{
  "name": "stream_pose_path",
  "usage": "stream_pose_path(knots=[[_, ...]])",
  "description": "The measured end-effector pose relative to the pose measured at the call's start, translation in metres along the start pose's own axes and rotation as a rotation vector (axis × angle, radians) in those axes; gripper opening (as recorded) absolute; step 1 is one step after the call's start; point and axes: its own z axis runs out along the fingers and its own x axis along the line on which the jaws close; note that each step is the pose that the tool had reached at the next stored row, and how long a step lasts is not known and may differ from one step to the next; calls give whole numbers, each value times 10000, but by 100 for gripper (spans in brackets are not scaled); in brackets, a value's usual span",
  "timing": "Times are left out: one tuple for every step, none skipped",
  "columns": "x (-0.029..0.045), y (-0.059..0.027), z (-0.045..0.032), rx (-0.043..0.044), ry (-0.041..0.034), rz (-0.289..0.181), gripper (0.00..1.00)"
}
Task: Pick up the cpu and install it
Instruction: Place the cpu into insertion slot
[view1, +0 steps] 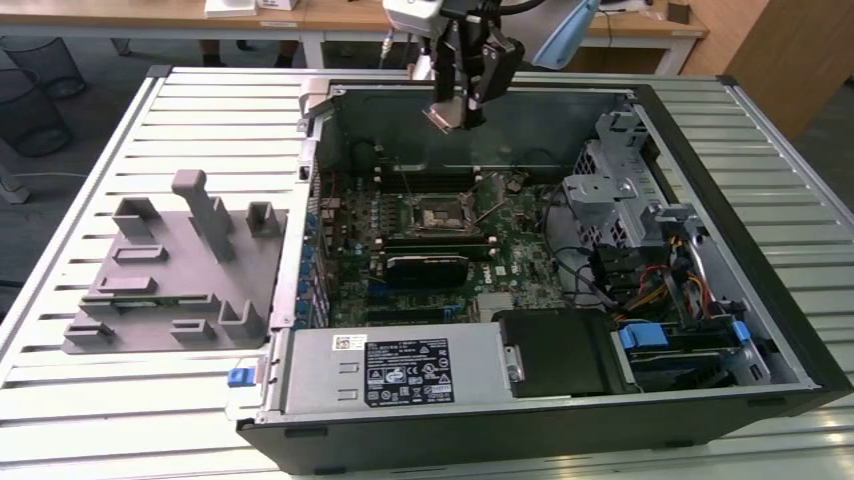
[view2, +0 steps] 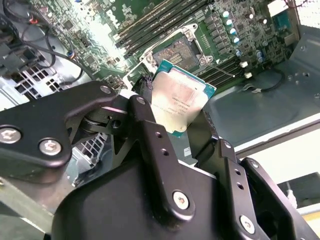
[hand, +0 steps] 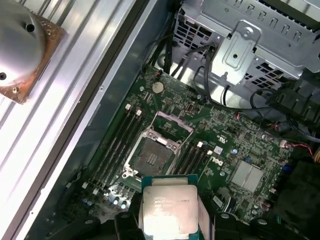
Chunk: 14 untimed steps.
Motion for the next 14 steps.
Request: stream_pose_path(knots=[[0,0,1,3,-4,102,53],[1,0,1,5,-8,203,53],[1,0,2,8,-12,303,53],[1,0,2,10,-16,403,53],[2,0,3,13,-20,506,53],[2,1,4,16,-24,605,53],[2,1,4,18,-27,698,53],[2,1,4,21,-31,788,53],[2,1,5,23,-35,885,53],[3,1,5,26,-39,995,53],[3,1,6,29,-44,1106,53],[4,1,7,32,-48,1222,53],[4,1,8,35,-53,1347,53],[4,1,9,39,-59,1499,53]])
